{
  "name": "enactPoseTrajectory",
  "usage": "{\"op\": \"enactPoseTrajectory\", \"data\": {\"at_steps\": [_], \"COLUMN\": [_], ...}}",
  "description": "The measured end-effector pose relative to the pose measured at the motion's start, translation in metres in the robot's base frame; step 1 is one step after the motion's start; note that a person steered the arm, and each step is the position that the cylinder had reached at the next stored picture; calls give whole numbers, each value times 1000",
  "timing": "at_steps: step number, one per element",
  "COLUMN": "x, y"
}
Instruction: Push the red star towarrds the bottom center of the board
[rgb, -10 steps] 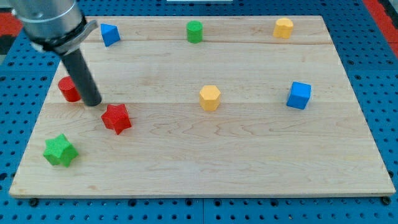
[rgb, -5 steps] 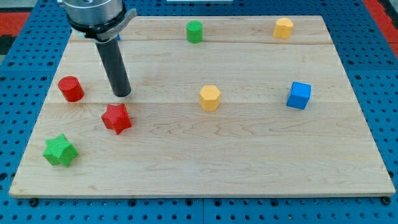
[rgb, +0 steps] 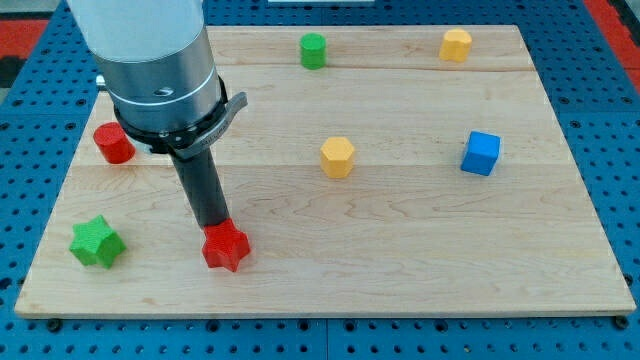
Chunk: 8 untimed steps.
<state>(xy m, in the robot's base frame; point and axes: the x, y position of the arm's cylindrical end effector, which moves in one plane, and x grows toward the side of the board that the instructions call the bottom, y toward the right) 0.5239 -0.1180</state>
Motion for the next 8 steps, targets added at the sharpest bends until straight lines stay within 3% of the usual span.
{"op": "enactPoseTrajectory", "data": {"at_steps": [2,6,8], "x": [23,72,39], "y": [-14,23,53]}}
